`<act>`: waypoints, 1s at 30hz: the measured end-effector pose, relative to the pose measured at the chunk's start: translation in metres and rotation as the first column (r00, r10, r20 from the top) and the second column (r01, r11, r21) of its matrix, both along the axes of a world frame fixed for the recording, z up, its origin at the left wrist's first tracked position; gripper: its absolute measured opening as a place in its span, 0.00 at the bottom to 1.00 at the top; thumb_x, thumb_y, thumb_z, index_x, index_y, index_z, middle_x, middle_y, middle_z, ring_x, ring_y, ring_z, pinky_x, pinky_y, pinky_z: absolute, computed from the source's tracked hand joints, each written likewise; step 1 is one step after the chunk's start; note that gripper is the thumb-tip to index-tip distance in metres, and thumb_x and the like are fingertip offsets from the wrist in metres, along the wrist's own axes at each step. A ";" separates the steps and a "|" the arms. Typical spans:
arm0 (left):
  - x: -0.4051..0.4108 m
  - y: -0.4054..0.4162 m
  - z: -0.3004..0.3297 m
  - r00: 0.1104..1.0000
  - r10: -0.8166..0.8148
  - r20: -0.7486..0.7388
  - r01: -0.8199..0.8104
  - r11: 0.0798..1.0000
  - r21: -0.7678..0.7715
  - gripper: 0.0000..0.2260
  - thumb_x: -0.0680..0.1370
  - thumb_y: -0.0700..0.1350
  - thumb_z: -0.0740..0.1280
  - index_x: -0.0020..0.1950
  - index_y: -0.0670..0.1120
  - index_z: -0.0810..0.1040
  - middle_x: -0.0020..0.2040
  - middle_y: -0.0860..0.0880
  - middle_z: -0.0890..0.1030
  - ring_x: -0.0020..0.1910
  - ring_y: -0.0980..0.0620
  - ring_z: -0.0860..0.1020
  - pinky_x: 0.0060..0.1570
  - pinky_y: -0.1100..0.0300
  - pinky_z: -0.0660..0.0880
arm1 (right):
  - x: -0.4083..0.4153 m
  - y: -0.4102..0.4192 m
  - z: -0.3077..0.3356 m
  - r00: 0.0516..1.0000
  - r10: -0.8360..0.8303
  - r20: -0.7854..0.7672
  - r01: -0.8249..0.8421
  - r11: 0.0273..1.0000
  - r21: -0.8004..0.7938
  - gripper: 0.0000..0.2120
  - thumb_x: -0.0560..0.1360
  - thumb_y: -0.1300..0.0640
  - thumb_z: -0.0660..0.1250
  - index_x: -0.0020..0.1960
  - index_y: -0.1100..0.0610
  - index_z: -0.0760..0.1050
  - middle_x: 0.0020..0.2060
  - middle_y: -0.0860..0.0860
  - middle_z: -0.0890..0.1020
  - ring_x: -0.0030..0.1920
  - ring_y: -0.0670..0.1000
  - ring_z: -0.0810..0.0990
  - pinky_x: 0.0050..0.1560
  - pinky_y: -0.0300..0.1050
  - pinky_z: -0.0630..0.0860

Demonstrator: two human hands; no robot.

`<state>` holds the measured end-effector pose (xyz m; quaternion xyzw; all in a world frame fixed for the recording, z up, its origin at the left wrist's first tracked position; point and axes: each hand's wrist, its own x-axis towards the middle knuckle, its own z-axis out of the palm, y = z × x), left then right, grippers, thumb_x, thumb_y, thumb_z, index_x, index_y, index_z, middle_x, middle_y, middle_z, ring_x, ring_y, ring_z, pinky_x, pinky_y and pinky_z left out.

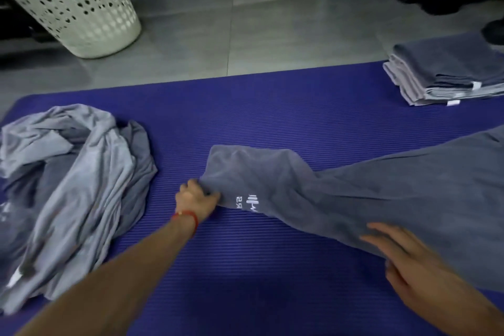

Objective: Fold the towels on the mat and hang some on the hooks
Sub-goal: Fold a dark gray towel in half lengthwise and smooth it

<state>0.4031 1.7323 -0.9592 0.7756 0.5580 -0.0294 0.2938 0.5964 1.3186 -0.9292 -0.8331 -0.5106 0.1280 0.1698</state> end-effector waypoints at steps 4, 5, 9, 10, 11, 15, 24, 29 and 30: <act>-0.012 -0.013 -0.015 0.982 -0.013 0.187 -0.002 0.997 0.078 0.14 0.74 0.48 0.75 0.52 0.40 0.78 0.48 0.43 0.80 0.51 0.42 0.78 0.50 0.52 0.74 | -0.012 0.001 0.009 0.992 0.082 0.096 -0.081 0.997 -0.006 0.20 0.82 0.53 0.50 0.66 0.50 0.76 0.68 0.51 0.74 0.62 0.47 0.75 0.66 0.33 0.64; -0.010 -0.012 -0.011 0.967 -0.020 0.255 0.006 0.998 0.055 0.10 0.75 0.46 0.75 0.46 0.41 0.78 0.42 0.46 0.80 0.44 0.45 0.79 0.44 0.54 0.73 | -0.014 0.005 0.012 0.985 0.106 0.138 -0.105 0.994 -0.014 0.21 0.82 0.53 0.49 0.64 0.51 0.78 0.68 0.51 0.75 0.62 0.47 0.75 0.66 0.34 0.66; -0.014 -0.016 0.006 0.863 -0.014 0.505 -0.021 0.998 0.063 0.08 0.78 0.50 0.72 0.45 0.46 0.79 0.44 0.52 0.80 0.42 0.56 0.79 0.43 0.62 0.75 | -0.016 0.033 0.032 0.980 0.165 0.111 -0.155 0.983 -0.099 0.24 0.66 0.62 0.77 0.60 0.48 0.80 0.69 0.47 0.74 0.60 0.45 0.79 0.61 0.38 0.71; -0.016 -0.019 0.014 0.836 -0.015 0.549 -0.030 0.997 0.073 0.08 0.79 0.49 0.70 0.44 0.46 0.79 0.42 0.53 0.81 0.39 0.58 0.78 0.41 0.65 0.74 | -0.016 0.047 0.039 0.980 0.170 0.105 -0.158 0.981 -0.114 0.27 0.64 0.64 0.79 0.60 0.48 0.80 0.68 0.47 0.73 0.61 0.46 0.79 0.61 0.38 0.73; -0.019 -0.021 0.022 0.812 -0.014 0.584 -0.034 0.997 0.071 0.10 0.80 0.48 0.69 0.41 0.45 0.77 0.38 0.54 0.79 0.34 0.58 0.76 0.36 0.67 0.71 | -0.014 0.063 0.048 0.976 0.187 0.113 -0.173 0.977 -0.123 0.26 0.65 0.64 0.79 0.61 0.49 0.80 0.68 0.47 0.73 0.61 0.47 0.79 0.60 0.37 0.75; -0.033 -0.024 0.052 0.728 -0.037 0.684 0.001 0.999 0.053 0.15 0.83 0.45 0.63 0.37 0.46 0.65 0.32 0.51 0.68 0.29 0.58 0.64 0.29 0.63 0.63 | -0.014 0.142 0.081 0.950 0.264 0.168 -0.240 0.959 -0.151 0.17 0.77 0.59 0.68 0.65 0.48 0.78 0.66 0.43 0.72 0.64 0.46 0.77 0.64 0.39 0.74; -0.082 -0.038 0.016 0.896 0.344 0.282 -0.181 0.861 -0.475 0.23 0.73 0.62 0.73 0.50 0.42 0.78 0.41 0.44 0.84 0.37 0.47 0.84 0.33 0.54 0.81 | -0.011 0.255 0.087 0.883 0.460 0.097 -0.345 0.775 -0.530 0.18 0.81 0.57 0.56 0.69 0.48 0.72 0.65 0.47 0.74 0.65 0.52 0.73 0.64 0.53 0.74; -0.127 -0.100 0.006 0.920 0.274 0.281 -0.181 0.931 -0.317 0.18 0.72 0.51 0.78 0.56 0.53 0.74 0.44 0.54 0.82 0.43 0.61 0.80 0.38 0.70 0.74 | -0.027 0.302 0.064 0.843 0.535 0.046 -0.435 0.730 -0.527 0.15 0.82 0.56 0.56 0.67 0.49 0.72 0.65 0.49 0.77 0.64 0.54 0.76 0.61 0.52 0.74; -0.129 -0.111 0.005 0.928 0.257 0.270 -0.177 0.941 -0.287 0.16 0.72 0.50 0.77 0.55 0.53 0.75 0.42 0.55 0.82 0.42 0.61 0.80 0.38 0.70 0.74 | -0.032 0.314 0.058 0.834 0.550 0.045 -0.452 0.728 -0.516 0.17 0.82 0.55 0.56 0.70 0.49 0.70 0.66 0.50 0.77 0.65 0.55 0.77 0.61 0.53 0.74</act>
